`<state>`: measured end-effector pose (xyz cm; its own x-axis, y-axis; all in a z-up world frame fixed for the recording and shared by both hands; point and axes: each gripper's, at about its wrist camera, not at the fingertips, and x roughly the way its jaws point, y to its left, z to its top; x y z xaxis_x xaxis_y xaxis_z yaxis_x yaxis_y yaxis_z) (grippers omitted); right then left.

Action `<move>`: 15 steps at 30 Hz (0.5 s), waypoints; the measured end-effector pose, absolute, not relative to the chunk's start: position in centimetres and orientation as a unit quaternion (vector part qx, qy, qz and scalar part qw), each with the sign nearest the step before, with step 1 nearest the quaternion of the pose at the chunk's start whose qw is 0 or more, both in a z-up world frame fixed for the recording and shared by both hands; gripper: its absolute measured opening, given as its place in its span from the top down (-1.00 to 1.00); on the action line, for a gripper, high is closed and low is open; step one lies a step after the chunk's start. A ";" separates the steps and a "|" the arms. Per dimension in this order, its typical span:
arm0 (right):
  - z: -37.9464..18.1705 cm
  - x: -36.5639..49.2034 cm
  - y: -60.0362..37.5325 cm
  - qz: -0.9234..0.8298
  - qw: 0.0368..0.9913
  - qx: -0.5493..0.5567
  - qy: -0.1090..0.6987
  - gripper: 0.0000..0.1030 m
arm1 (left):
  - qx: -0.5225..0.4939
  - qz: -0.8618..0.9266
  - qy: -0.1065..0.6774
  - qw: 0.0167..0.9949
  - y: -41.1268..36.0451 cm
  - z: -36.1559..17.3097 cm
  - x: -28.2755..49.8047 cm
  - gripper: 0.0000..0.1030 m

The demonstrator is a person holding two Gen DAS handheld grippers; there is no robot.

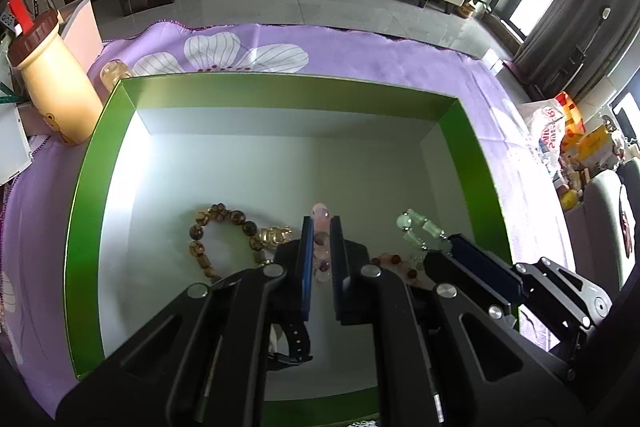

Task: Organize jewelry
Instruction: 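Carry both bracelets over the green box and lower them inside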

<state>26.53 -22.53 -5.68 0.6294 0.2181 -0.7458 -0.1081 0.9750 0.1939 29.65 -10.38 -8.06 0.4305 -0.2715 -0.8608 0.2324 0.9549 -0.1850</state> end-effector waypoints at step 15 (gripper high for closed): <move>-6.3 27.0 -22.1 0.092 0.894 0.064 0.434 0.74 | 0.022 -0.126 0.517 0.846 -10.5 -8.7 29.6 0.85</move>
